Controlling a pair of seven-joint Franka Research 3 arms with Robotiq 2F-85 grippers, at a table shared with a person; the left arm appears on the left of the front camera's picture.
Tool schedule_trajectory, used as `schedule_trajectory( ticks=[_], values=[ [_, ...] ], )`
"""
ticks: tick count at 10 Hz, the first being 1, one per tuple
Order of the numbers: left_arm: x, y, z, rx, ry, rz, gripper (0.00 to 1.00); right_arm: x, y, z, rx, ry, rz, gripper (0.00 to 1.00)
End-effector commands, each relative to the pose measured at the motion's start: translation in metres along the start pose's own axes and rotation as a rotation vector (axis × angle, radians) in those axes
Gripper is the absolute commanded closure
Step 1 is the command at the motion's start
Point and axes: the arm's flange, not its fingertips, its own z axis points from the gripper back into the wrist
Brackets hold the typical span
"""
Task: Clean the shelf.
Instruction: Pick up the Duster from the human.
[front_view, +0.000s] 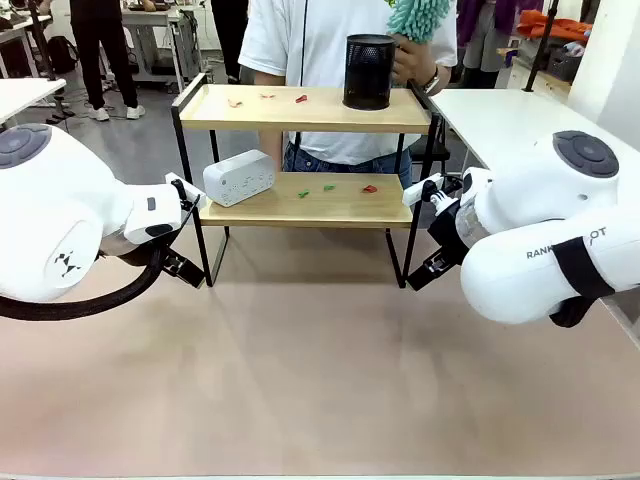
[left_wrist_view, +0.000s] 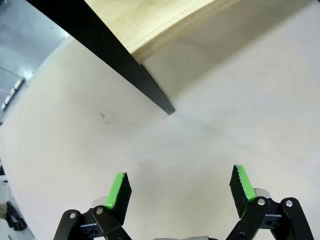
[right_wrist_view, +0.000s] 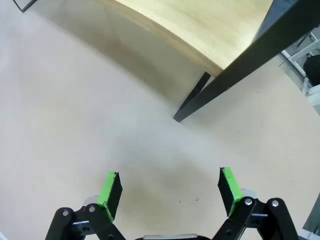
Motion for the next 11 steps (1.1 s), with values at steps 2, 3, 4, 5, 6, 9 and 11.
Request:
schedule_trajectory(
  ticks=[2, 3, 4, 5, 6, 9, 11],
  values=[
    [0.0, 0.0, 0.0001, 0.0, 0.0, 0.0, 0.0, 0.0, 0.0, 0.0, 0.0, 0.0, 0.0, 0.0],
    [0.0, 0.0, 0.0001, 0.0, 0.0, 0.0, 0.0, 0.0, 0.0, 0.0, 0.0, 0.0, 0.0, 0.0],
    [0.0, 0.0, 0.0001, 0.0, 0.0, 0.0, 0.0, 0.0, 0.0, 0.0, 0.0, 0.0, 0.0, 0.0],
    [0.0, 0.0, 0.0001, 0.0, 0.0, 0.0, 0.0, 0.0, 0.0, 0.0, 0.0, 0.0, 0.0, 0.0],
    [0.0, 0.0, 0.0001, 0.0, 0.0, 0.0, 0.0, 0.0, 0.0, 0.0, 0.0, 0.0, 0.0, 0.0],
    [0.0, 0.0, 0.0001, 0.0, 0.0, 0.0, 0.0, 0.0, 0.0, 0.0, 0.0, 0.0, 0.0, 0.0],
    [0.0, 0.0, 0.0001, 0.0, 0.0, 0.0, 0.0, 0.0, 0.0, 0.0, 0.0, 0.0, 0.0, 0.0]
  ],
)
